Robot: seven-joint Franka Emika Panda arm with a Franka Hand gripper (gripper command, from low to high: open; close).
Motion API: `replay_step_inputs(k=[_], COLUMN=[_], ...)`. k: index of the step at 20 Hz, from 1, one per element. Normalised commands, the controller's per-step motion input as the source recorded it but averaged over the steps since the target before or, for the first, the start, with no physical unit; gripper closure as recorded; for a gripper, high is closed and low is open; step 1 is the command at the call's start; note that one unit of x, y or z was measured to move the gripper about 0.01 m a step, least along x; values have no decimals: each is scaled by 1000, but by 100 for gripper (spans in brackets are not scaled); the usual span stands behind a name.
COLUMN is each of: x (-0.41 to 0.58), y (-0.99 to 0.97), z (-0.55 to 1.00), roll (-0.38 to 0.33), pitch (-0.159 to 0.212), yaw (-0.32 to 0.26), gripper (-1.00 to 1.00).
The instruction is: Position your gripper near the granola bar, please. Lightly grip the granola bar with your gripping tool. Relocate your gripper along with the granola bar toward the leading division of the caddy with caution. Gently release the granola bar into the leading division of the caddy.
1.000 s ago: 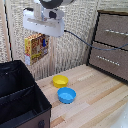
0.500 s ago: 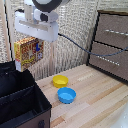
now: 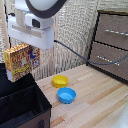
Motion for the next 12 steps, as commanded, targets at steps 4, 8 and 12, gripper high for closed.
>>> replay_step_inputs(k=[4, 8, 12], x=[-173, -383, -556], y=[544, 497, 386], z=[-110, -199, -211], roll=[-33, -36, -9], pitch=[20, 12, 26], yaw=[-204, -172, -147], gripper=[100, 100, 100])
